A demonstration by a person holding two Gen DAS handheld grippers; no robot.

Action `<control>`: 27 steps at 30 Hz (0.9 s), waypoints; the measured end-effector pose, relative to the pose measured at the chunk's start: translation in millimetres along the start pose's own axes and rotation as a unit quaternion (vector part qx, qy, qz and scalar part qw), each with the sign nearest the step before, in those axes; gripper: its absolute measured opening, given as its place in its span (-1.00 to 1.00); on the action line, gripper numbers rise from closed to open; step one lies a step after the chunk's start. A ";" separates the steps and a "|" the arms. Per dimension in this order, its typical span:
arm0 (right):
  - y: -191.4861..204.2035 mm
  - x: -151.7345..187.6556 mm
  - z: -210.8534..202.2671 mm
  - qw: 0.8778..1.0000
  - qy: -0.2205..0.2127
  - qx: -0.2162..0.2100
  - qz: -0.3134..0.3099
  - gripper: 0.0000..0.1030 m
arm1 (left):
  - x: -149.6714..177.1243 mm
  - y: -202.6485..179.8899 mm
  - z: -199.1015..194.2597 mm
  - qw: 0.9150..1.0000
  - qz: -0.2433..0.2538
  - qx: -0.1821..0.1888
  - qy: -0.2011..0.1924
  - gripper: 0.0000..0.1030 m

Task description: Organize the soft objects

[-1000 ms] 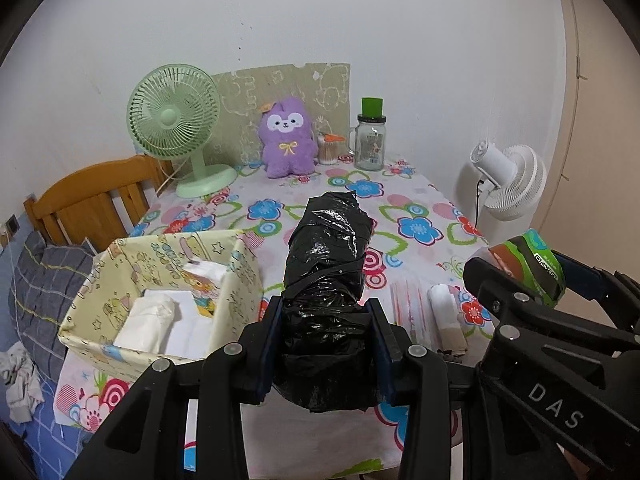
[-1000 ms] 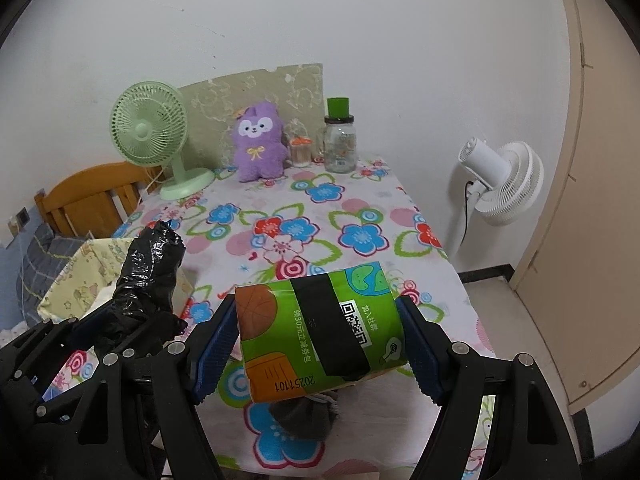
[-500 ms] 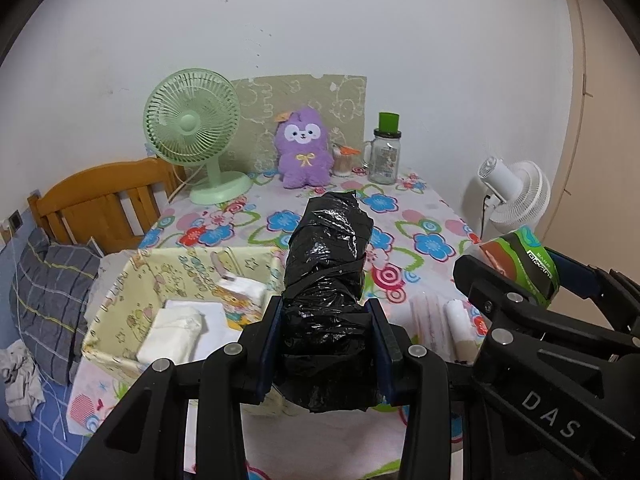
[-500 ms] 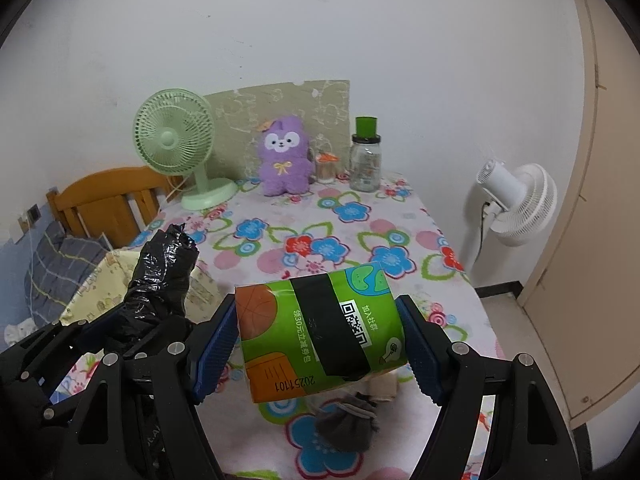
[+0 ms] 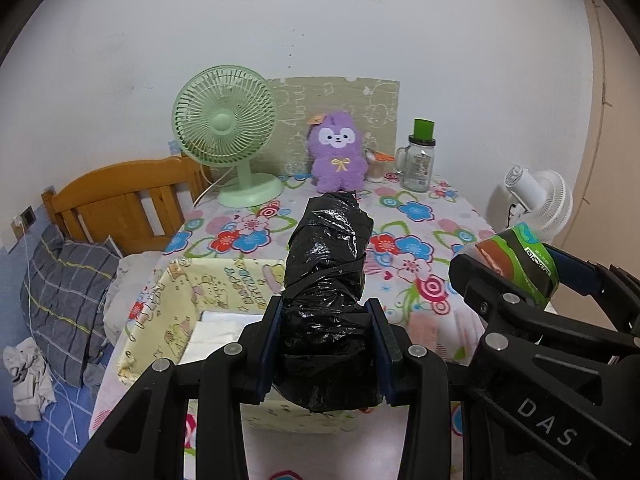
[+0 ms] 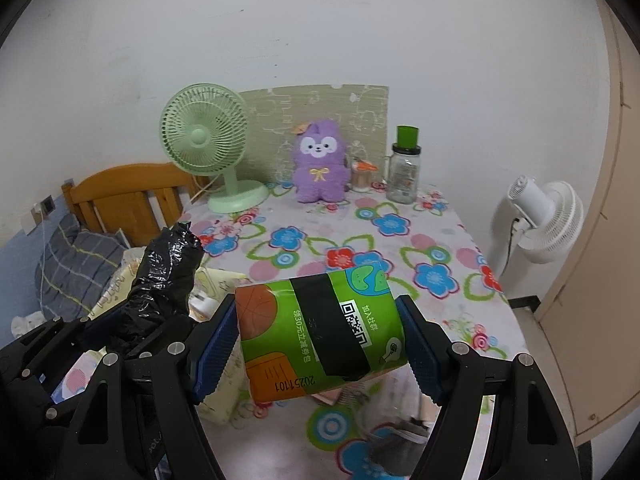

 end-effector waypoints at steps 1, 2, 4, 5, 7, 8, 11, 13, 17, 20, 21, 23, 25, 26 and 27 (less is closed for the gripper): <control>3.8 -1.8 2.7 1.000 0.000 -0.001 -0.002 0.53 | -1.2 4.3 1.9 1.000 0.000 -0.002 0.001 -0.21; 6.5 -2.9 4.0 1.000 0.000 -0.002 -0.003 0.53 | -1.9 7.9 3.1 1.000 0.000 -0.005 0.001 -0.21; 14.5 -4.9 8.1 1.000 0.003 -0.006 -0.007 0.53 | -2.6 15.1 5.5 1.000 -0.001 -0.010 0.002 -0.21; 19.5 -6.1 10.9 1.000 0.004 -0.008 -0.009 0.53 | -3.0 18.4 6.6 1.000 -0.002 -0.011 0.003 -0.21; 27.0 -7.1 13.7 1.000 0.005 -0.010 -0.014 0.53 | -2.9 27.0 10.0 1.000 -0.007 -0.015 0.005 -0.21; 30.9 -8.1 15.9 1.000 0.006 -0.011 -0.018 0.53 | -2.7 29.4 10.8 1.000 -0.008 -0.016 0.006 -0.21; 45.6 -10.3 21.4 0.999 0.007 -0.015 -0.029 0.53 | -2.4 40.2 14.7 1.000 -0.013 -0.021 0.007 -0.21; 52.6 -11.4 24.7 0.999 0.008 -0.018 -0.034 0.53 | -2.1 46.5 16.9 1.000 -0.015 -0.023 0.008 -0.21; 68.0 -11.6 33.1 0.999 0.014 -0.030 -0.042 0.53 | -1.2 59.4 22.1 0.999 -0.020 -0.028 0.011 -0.21; 79.3 -11.9 40.8 0.998 0.018 -0.037 -0.050 0.53 | 0.6 68.5 26.6 0.999 -0.022 -0.034 0.016 -0.20; 83.8 -11.8 44.0 0.998 0.021 -0.040 -0.054 0.53 | 1.1 71.0 27.7 0.999 -0.022 -0.036 0.017 -0.20; 88.6 -11.9 47.8 0.997 0.024 -0.043 -0.056 0.53 | 2.2 76.5 31.3 0.999 -0.025 -0.035 0.021 -0.20; 94.7 -11.9 52.6 0.997 0.028 -0.044 -0.057 0.53 | 2.9 81.6 36.4 0.999 -0.028 -0.030 0.027 -0.20; 96.7 -11.7 54.1 0.997 0.029 -0.044 -0.058 0.53 | 3.0 83.7 38.3 0.999 -0.029 -0.029 0.029 -0.20; 100.0 -11.7 56.8 0.997 0.031 -0.044 -0.059 0.53 | 3.4 86.5 41.0 0.999 -0.029 -0.028 0.031 -0.19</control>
Point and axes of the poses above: each gripper's, at about its wrist camera, not at the fingertips, and z roughly the way its jaws point, y to its left, x to its underside, the point moved 5 cm from there along z, roughly the way its jaws point, and after that the axes turned 8 degrees about y, right-handed, at the moved point
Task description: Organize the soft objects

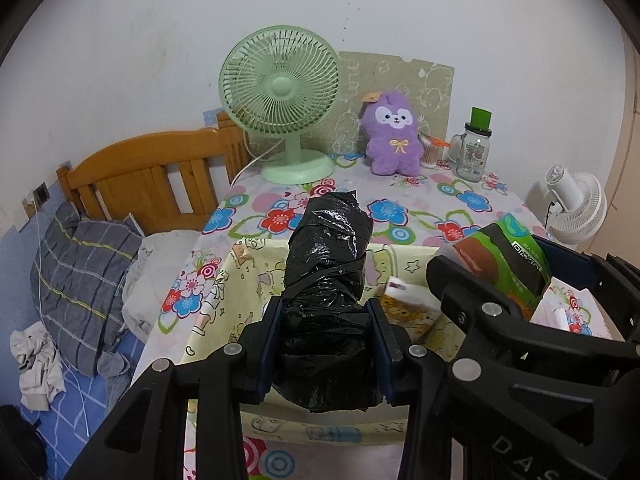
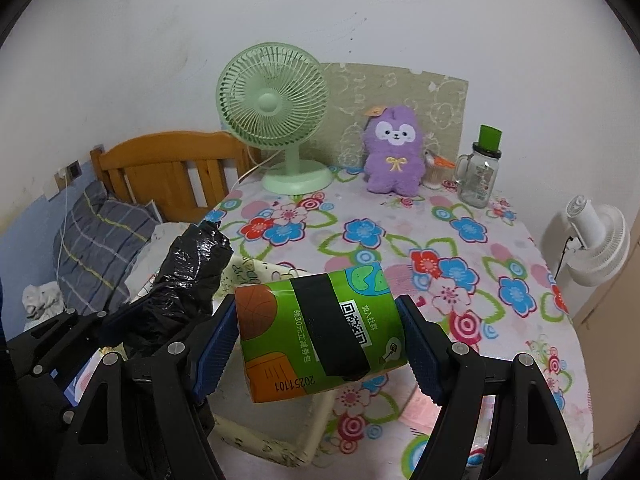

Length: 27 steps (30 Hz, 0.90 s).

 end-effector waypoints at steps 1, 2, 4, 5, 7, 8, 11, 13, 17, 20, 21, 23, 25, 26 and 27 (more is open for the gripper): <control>1.3 -0.1 1.6 1.000 0.001 -0.001 0.000 0.53 | 0.0 2.4 1.9 1.000 -0.001 0.000 0.000 -0.18; 4.8 -0.4 4.5 1.000 0.004 -0.002 -0.001 0.53 | -0.5 4.5 3.3 1.000 0.000 0.000 0.000 -0.16; 10.4 -1.0 8.3 1.000 0.005 -0.003 -0.003 0.53 | -0.2 9.6 5.6 1.000 0.000 -0.004 -0.004 -0.15; 11.9 -1.0 9.8 1.000 0.006 -0.003 -0.004 0.53 | 0.2 11.7 7.0 1.000 0.000 -0.005 -0.003 -0.14; 18.9 -1.4 14.4 1.000 0.007 -0.005 -0.010 0.53 | 1.1 17.9 13.0 1.000 -0.005 -0.002 0.005 -0.14; 22.2 -1.2 16.6 1.000 0.009 -0.007 -0.013 0.54 | 1.2 19.9 14.8 1.000 -0.006 -0.002 0.007 -0.14; 29.7 -0.9 22.5 1.000 0.011 -0.004 -0.021 0.54 | 4.2 28.3 20.2 1.000 -0.010 -0.013 0.010 -0.07; 32.6 -0.4 25.9 1.000 0.012 -0.007 -0.022 0.54 | 6.8 31.9 24.8 1.000 -0.011 -0.018 0.016 0.10; 35.1 -0.9 31.6 1.000 0.018 -0.017 -0.016 0.54 | 10.1 35.1 30.3 0.999 -0.007 -0.015 0.027 0.58; 38.9 -1.1 35.3 0.999 0.020 -0.023 -0.020 0.54 | 10.0 37.3 28.3 1.000 -0.010 -0.021 0.018 0.77; 40.2 -0.7 36.2 0.999 0.021 -0.025 -0.022 0.55 | 10.2 37.1 26.6 1.000 -0.011 -0.018 0.013 0.85; 42.2 0.0 38.8 0.999 0.025 -0.028 -0.024 0.56 | 10.6 37.4 26.5 1.000 -0.014 -0.016 0.013 0.86; 42.4 1.3 40.8 0.999 0.029 -0.032 -0.026 0.60 | 11.4 38.2 26.7 1.000 -0.012 -0.017 0.014 0.86; 42.8 1.4 41.8 0.999 0.031 -0.032 -0.027 0.61 | 11.2 38.5 26.7 1.000 -0.011 -0.019 0.014 0.86; 43.3 1.6 42.2 0.999 0.031 -0.032 -0.029 0.65 | 11.7 38.9 26.5 1.000 -0.011 -0.021 0.015 0.88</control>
Point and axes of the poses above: each gripper's, at about its wrist camera, not at the fingertips, and z roughly the way its jaws point, y to its left, x to its underside, the point moved 5 cm from there along z, roughly the way its jaws point, and after that the axes turned 8 degrees about y, right-handed, at the moved point
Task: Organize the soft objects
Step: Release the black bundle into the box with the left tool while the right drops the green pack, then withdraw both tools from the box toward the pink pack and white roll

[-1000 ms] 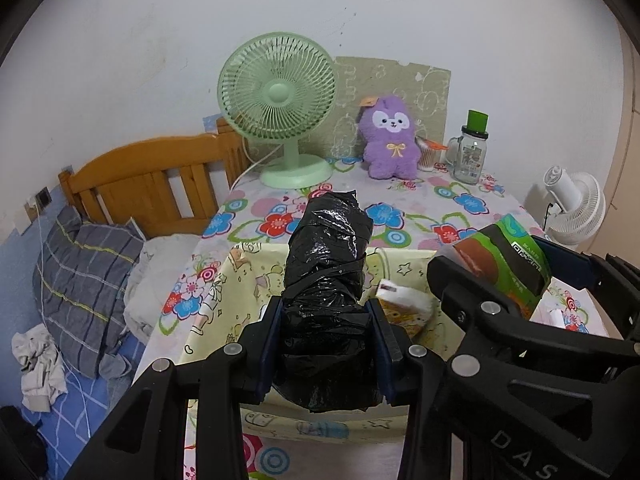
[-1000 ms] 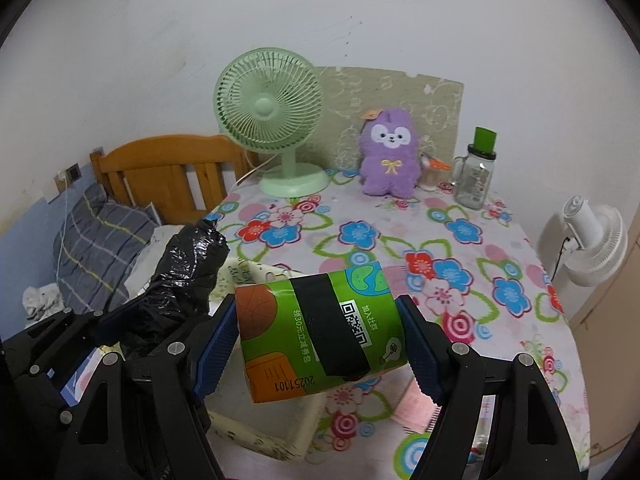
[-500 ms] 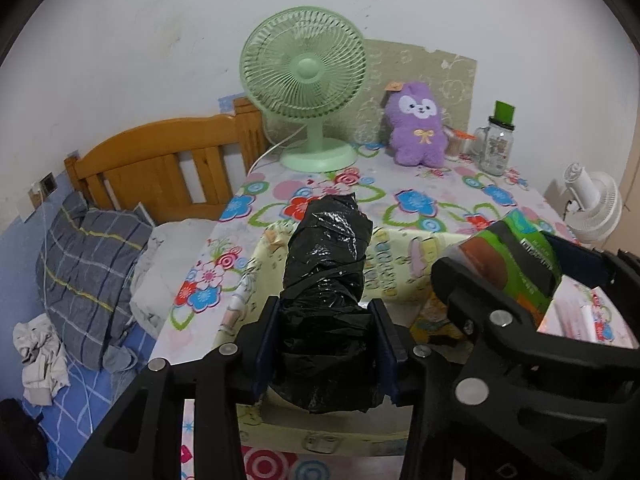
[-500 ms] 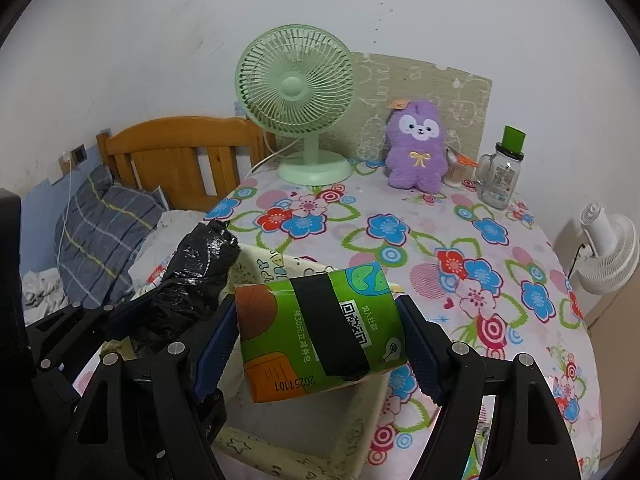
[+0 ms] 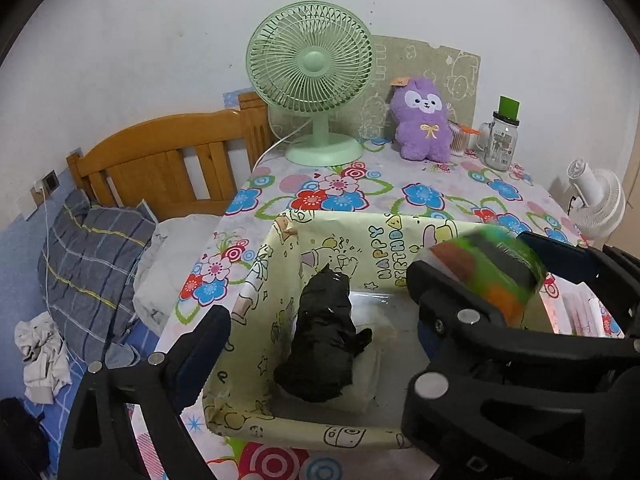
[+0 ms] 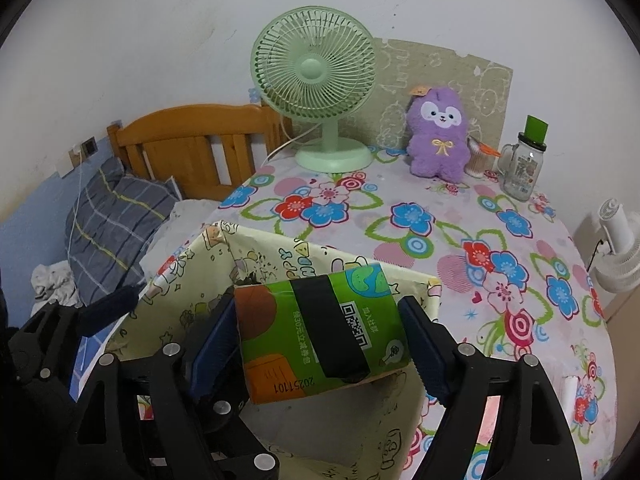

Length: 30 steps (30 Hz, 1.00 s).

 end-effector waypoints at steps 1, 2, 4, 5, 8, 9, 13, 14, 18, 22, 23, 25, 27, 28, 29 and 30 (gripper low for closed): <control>0.5 0.1 0.1 1.000 0.000 0.000 -0.002 0.72 | 0.3 0.3 0.1 1.000 0.000 0.001 0.000 0.88; 1.0 0.1 -0.4 1.000 0.000 0.000 -0.004 0.75 | 0.4 0.2 -0.3 1.000 0.000 0.004 0.001 0.90; 1.3 0.1 -3.0 1.000 -0.005 0.000 -0.006 0.85 | 0.7 1.0 -2.4 1.000 -0.005 0.009 0.001 0.92; 1.2 0.0 -4.7 1.000 -0.008 0.002 -0.006 0.86 | 0.4 1.1 -2.8 1.000 -0.005 0.010 0.001 0.93; -0.1 0.8 -9.6 1.000 -0.013 0.005 -0.008 0.89 | 0.9 -0.4 -6.6 1.000 -0.004 0.009 -0.001 0.93; -1.0 1.2 -11.4 1.000 -0.014 0.006 -0.007 0.89 | 1.4 -0.8 -8.6 1.000 -0.005 0.009 -0.002 0.94; -5.4 3.0 -19.0 1.000 -0.018 0.007 -0.001 0.89 | 1.6 -3.6 -15.4 1.000 -0.007 0.013 -0.005 0.95; -6.6 3.6 -21.2 1.000 -0.019 0.006 0.001 0.89 | 1.8 -4.9 -17.2 1.000 -0.007 0.014 -0.006 0.95; -12.3 5.5 -31.9 1.000 -0.027 0.009 0.005 0.90 | 1.4 -10.9 -25.6 1.000 -0.007 0.017 -0.012 0.96; -19.8 7.9 -43.4 0.999 -0.034 0.014 0.010 0.90 | 0.3 -19.7 -34.2 1.000 -0.001 0.021 -0.018 0.96; -22.1 8.5 -46.0 0.999 -0.035 0.014 0.012 0.90 | -0.1 -22.2 -36.2 1.000 0.000 0.023 -0.019 0.96; -27.2 9.0 -50.8 0.999 -0.038 0.015 0.016 0.90 | -0.9 -26.9 -39.7 0.999 0.001 0.028 -0.020 0.96; -30.9 10.2 -56.0 0.999 -0.041 0.017 0.019 0.90 | -1.4 -32.3 -45.0 0.999 0.004 0.028 -0.025 0.96; -33.0 10.7 -58.4 0.999 -0.043 0.019 0.020 0.90 | -1.5 -34.4 -47.0 0.999 0.005 0.028 -0.027 0.96; -36.0 11.5 -62.1 0.999 -0.045 0.021 0.021 0.90 | -1.4 -36.8 -48.8 0.999 0.007 0.028 -0.028 0.96; -37.9 12.2 -65.1 0.998 -0.047 0.021 0.023 0.90 | -1.3 -39.5 -51.0 0.999 0.007 0.030 -0.029 0.96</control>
Point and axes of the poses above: each gripper's, at about its wrist camera, not at the fingertips, and z roughly the way its jaws point, y to its left, x to its underside, the point moved 5 cm from there along z, roughly the way its jaws point, and after that the axes turned 8 degrees about y, right-handed, at the moved point
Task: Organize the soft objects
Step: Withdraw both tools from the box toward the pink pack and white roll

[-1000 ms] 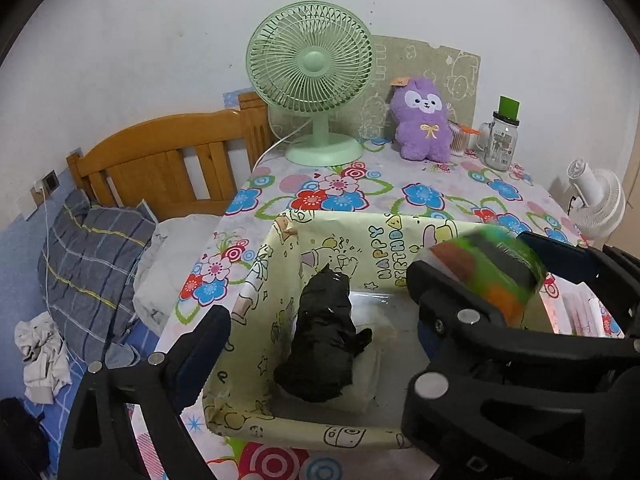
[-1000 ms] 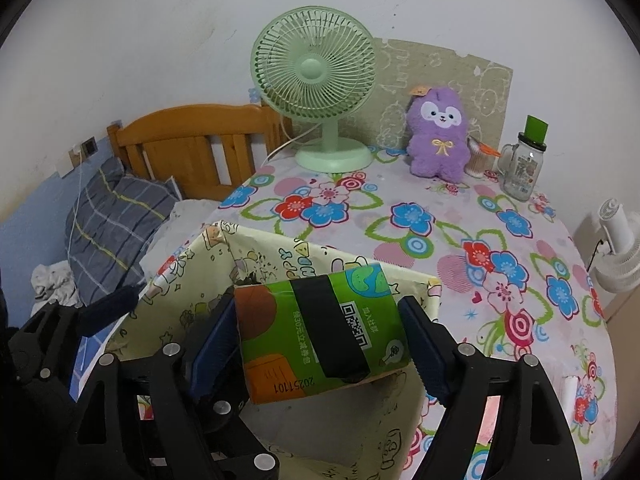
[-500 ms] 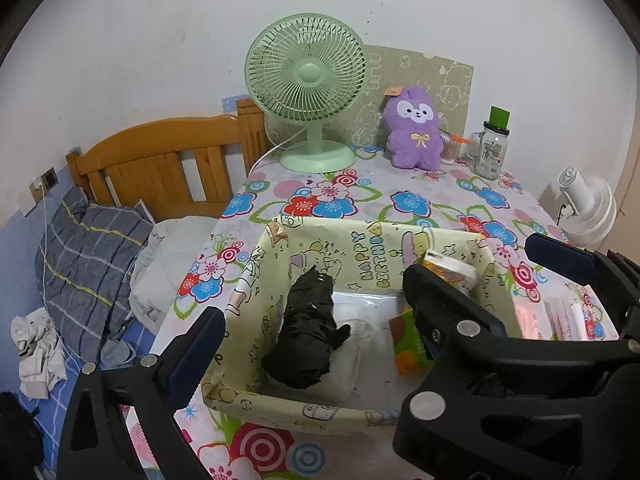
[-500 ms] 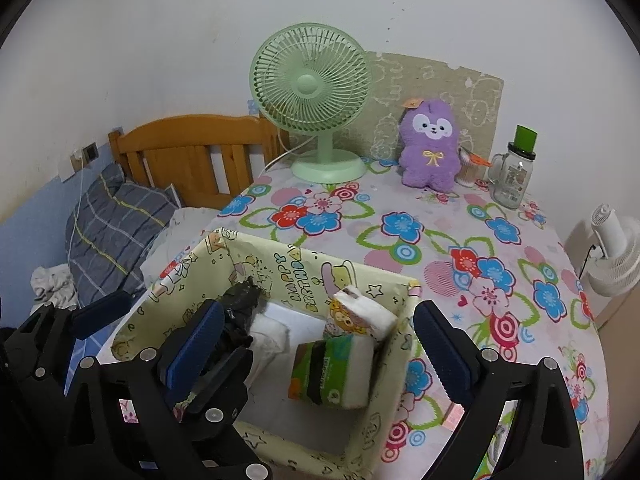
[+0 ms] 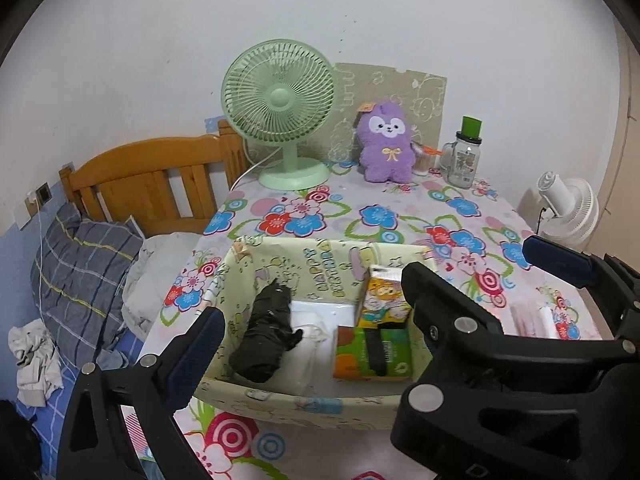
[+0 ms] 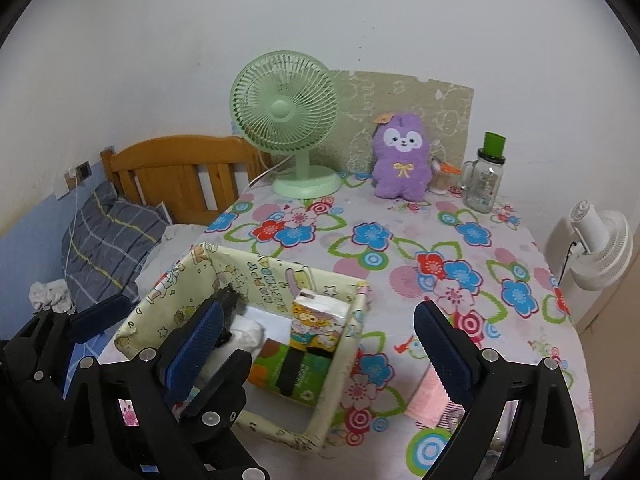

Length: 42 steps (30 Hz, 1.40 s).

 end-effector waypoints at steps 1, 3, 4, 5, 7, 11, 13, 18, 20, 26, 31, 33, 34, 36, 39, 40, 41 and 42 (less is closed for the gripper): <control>-2.3 0.4 -2.3 1.000 -0.001 0.000 0.001 0.90 | -0.2 -3.3 -2.2 1.000 0.001 0.001 -0.002 0.96; -8.6 1.4 -8.4 1.000 -0.004 0.003 0.005 0.90 | -0.2 -10.7 -6.6 1.000 0.004 0.003 -0.005 0.96; -11.3 2.2 -11.0 1.000 -0.005 0.004 0.006 0.91 | -0.4 -14.0 -8.3 1.000 0.006 0.004 -0.006 0.96; -14.0 3.3 -13.9 1.000 -0.006 0.006 0.008 0.91 | -0.4 -16.8 -10.1 1.000 0.008 0.005 -0.007 0.96; -19.3 4.6 -18.4 1.000 -0.008 0.008 0.011 0.91 | -0.3 -22.3 -13.4 1.000 0.010 0.008 -0.010 0.96; -32.4 9.5 -28.8 1.000 -0.010 0.021 0.018 0.94 | 1.3 -35.6 -18.6 1.000 0.015 0.016 -0.012 0.96; -38.5 11.2 -32.8 0.999 -0.012 0.026 0.020 0.94 | 2.0 -42.2 -21.3 1.000 0.018 0.019 -0.014 0.96; -53.9 15.8 -45.3 0.999 -0.017 0.035 0.027 0.95 | 1.9 -60.2 -29.5 0.999 0.026 0.026 -0.019 0.96; -58.8 17.7 -50.8 0.999 -0.019 0.039 0.029 0.95 | 1.8 -65.5 -32.0 0.999 0.028 0.029 -0.021 0.96; -75.1 22.8 -65.4 0.998 -0.024 0.052 0.036 0.95 | 3.1 -85.4 -40.1 0.998 0.037 0.039 -0.025 0.96; -89.6 29.5 -76.3 0.997 -0.026 0.061 0.041 0.95 | 5.4 -102.1 -44.7 0.997 0.043 0.049 -0.027 0.96; -94.1 31.6 -78.8 0.997 -0.026 0.065 0.044 0.95 | 7.0 -108.3 -46.6 0.997 0.045 0.052 -0.028 0.96; -97.2 33.3 -80.3 0.996 -0.026 0.066 0.047 0.95 | 7.7 -110.5 -47.3 0.997 0.045 0.052 -0.029 0.96; -102.9 36.2 -82.3 0.996 -0.025 0.067 0.051 0.95 | 8.9 -115.9 -48.6 0.997 0.046 0.056 -0.030 0.96; -111.3 40.6 -85.3 0.996 -0.023 0.071 0.057 0.95 | 11.1 -124.2 -50.4 0.996 0.049 0.061 -0.029 0.96; -112.9 41.7 -86.2 0.995 -0.023 0.071 0.058 0.95 | 12.1 -127.6 -51.1 0.996 0.051 0.063 -0.029 0.96; -114.7 43.1 -86.9 0.995 -0.023 0.073 0.060 0.95 | 12.7 -129.5 -50.7 0.996 0.052 0.063 -0.029 0.96; -117.9 45.0 -88.1 0.995 -0.022 0.074 0.063 0.95 | 13.5 -131.8 -51.3 0.996 0.054 0.064 -0.029 0.96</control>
Point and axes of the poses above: each gripper's, at about its wrist camera, not at the fingertips, and z roughly the way its jaws point, y to its left, x to its underside, the point moved 5 cm from there along z, roughly the way its jaws point, and after that the axes turned 8 degrees about y, right-handed, at the moved point
